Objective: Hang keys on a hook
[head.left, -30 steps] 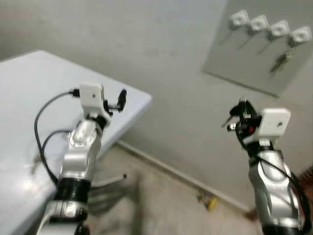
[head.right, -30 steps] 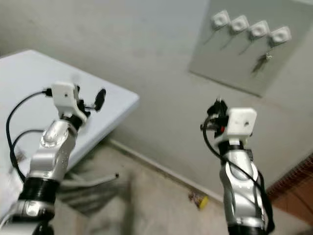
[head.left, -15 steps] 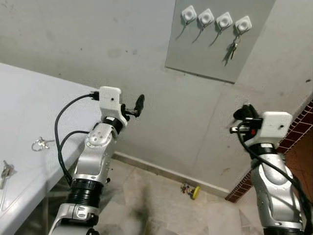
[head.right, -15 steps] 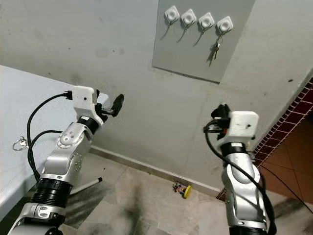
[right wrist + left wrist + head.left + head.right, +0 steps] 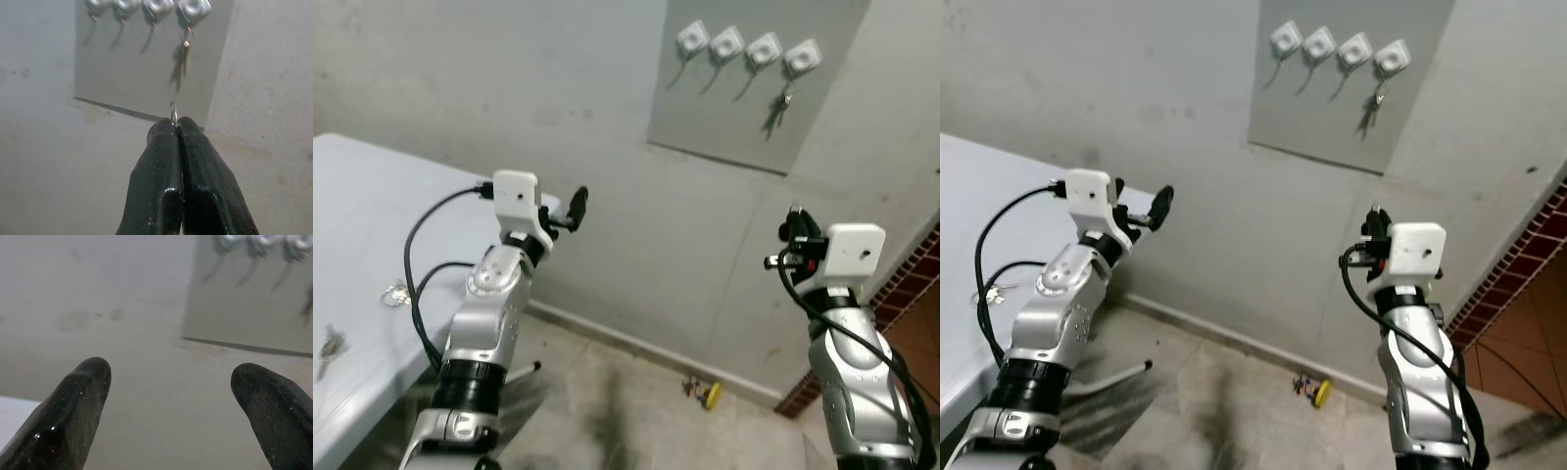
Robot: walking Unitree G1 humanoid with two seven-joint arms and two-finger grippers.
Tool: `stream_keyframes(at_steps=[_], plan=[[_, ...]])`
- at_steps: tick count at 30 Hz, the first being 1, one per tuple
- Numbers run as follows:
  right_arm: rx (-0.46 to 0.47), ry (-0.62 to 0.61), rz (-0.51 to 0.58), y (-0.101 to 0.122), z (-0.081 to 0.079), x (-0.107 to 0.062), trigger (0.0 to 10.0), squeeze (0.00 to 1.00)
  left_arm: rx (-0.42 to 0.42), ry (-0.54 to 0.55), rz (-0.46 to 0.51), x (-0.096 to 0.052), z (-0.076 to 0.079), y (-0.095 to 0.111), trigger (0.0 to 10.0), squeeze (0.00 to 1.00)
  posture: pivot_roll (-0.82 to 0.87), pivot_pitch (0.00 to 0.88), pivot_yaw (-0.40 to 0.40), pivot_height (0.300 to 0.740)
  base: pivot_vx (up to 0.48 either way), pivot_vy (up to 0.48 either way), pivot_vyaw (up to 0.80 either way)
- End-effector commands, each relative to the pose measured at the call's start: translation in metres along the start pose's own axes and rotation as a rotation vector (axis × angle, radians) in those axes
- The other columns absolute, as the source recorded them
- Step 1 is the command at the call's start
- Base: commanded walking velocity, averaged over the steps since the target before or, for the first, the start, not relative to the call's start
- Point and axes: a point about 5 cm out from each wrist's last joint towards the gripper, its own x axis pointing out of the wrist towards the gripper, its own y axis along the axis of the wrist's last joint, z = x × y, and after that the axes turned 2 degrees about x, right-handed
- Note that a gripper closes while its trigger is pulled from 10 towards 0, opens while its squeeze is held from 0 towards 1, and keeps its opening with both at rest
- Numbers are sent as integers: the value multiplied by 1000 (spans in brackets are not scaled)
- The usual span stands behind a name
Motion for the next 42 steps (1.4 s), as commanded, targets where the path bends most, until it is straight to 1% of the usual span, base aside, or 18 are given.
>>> stream_keyframes(at_steps=[1,14,42], plan=[[-4,6,16,5,-1,1,10000,0,12,-1,4,-1,-3,3,10000,0,3,20,-55,740,296,0,0],[-5,24,17,5,-4,1,10000,0,15,-7,5,-2,-2,3,10000,0,4,8,-59,740,299,0,0],[-12,56,2,4,-5,0,10000,0,-15,15,6,-3,-4,3,10000,0,6,27,-70,740,312,0,0]])
